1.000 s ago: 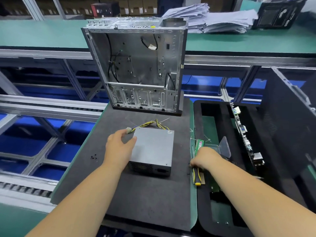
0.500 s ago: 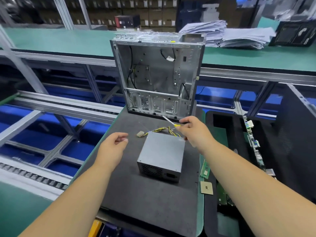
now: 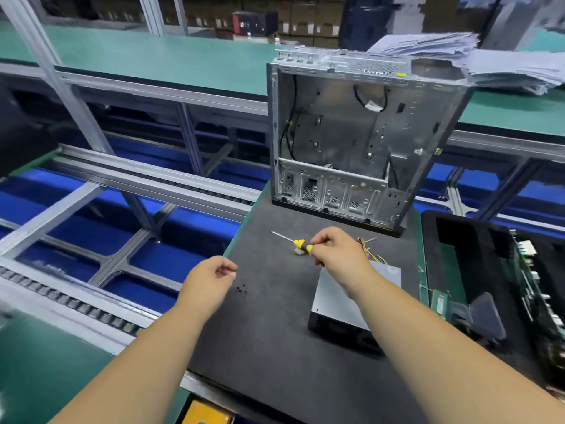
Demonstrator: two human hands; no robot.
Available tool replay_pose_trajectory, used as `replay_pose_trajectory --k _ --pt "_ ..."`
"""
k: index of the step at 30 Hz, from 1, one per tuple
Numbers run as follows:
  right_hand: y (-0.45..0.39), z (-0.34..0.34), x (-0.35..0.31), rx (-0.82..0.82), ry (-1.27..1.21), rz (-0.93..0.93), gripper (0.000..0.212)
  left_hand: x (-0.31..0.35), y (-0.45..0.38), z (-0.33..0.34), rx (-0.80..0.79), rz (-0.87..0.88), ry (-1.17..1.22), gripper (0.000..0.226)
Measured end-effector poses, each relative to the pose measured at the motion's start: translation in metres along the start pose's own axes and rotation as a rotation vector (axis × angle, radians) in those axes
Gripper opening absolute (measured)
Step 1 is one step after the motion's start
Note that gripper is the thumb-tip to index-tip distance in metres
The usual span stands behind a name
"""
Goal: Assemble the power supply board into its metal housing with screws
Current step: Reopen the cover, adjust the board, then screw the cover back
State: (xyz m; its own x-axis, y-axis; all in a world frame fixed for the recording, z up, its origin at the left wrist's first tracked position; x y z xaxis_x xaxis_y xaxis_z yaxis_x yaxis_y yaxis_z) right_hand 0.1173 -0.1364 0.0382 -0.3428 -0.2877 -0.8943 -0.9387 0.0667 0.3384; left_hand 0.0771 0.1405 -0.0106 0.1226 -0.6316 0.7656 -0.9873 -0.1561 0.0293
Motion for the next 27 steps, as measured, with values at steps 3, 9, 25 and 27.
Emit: replay_pose_trajectory --k 3,9,25,27 --pt "-0.001 0.012 -0.003 -0.001 -0.044 0.021 0.011 -0.007 -0.013 0.013 -0.104 0.017 -0.100 0.013" --pt "-0.003 0.017 -0.006 0.061 -0.039 0.047 0.006 -0.018 -0.040 0.035 -0.205 0.018 -0.205 0.011" --pt "0.002 0.005 -0.010 0.106 -0.056 0.065 0.005 -0.022 -0.057 0.057 -0.321 0.016 -0.535 0.008" --pt "0.002 0.003 -0.008 0.118 -0.069 0.075 0.008 -0.021 -0.057 0.057 -0.315 0.028 -0.558 0.011"
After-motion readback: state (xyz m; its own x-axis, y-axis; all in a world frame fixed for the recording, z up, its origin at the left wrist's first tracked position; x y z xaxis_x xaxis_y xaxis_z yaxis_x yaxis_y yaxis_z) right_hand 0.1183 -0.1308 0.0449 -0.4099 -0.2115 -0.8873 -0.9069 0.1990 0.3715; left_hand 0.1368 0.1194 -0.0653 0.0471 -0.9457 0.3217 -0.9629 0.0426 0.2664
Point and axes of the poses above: each hand's wrist, its own y-axis away from the middle knuckle, its own z-axis out of the palm, x = y × z, the point moved 9 cm from there along -y, towards the middle knuckle, and after that the axes turned 8 degrees about z, right-handed, at the moved point
